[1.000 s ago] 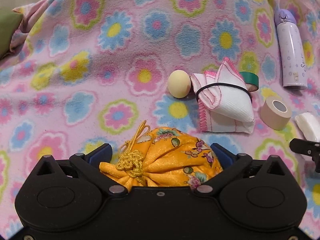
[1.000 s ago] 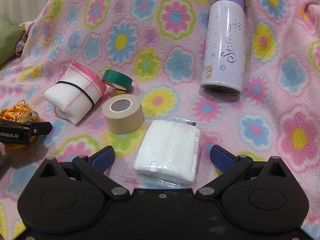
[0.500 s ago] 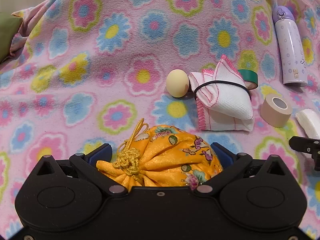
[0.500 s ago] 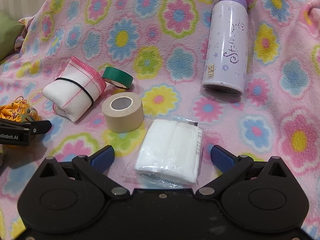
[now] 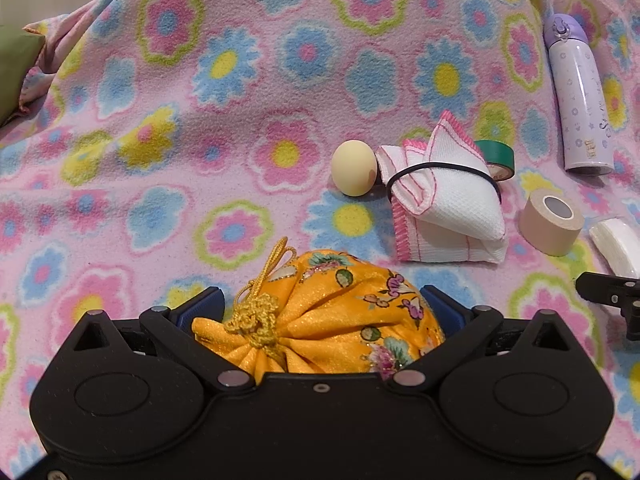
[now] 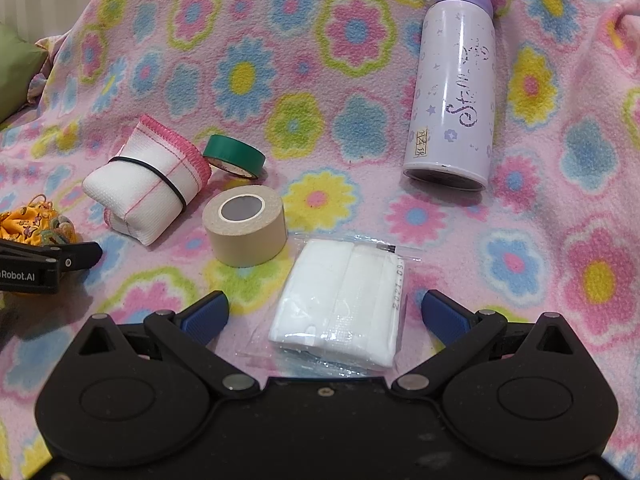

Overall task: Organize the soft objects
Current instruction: 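Hold the orange pouch with the left tool while the right tool grasps the white tissue pack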

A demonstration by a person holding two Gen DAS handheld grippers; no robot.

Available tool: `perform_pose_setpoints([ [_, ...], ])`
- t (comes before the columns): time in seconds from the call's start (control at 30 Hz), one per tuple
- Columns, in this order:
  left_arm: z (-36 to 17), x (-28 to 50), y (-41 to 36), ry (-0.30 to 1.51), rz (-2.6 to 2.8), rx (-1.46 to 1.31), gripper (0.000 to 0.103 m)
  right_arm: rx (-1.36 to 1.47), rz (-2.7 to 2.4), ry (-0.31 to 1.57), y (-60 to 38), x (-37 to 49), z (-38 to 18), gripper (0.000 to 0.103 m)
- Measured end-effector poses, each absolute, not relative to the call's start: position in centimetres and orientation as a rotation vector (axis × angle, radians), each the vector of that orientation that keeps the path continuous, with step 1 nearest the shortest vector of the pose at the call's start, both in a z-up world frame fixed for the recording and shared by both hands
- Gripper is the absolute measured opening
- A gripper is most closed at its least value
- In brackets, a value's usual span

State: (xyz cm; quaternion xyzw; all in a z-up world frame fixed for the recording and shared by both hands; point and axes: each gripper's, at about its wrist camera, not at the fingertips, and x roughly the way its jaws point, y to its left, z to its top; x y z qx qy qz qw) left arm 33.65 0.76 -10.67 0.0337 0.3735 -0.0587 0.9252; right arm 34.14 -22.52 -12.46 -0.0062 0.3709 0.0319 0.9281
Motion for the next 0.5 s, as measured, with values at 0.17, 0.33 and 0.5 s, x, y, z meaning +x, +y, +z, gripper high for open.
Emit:
perform_pose_setpoints([
  [0.17,-10.6,33.2,0.6,0.746,-0.14,0.079,0.09,-0.004,0.064,0.753,-22.6,34.1,-12.5,0.103],
  [0.33,-10.6,32.7,0.5,0.725,-0.152,0.091,0.082,0.008,0.032,0.731,-22.8,33.7,-12.3,0.091],
  [0.5,-10.5,32.3,-0.3,0.721,-0.147,0.147,0.075,-0.015,0.005,0.716,-22.3,32.8,-11.9,0.07],
])
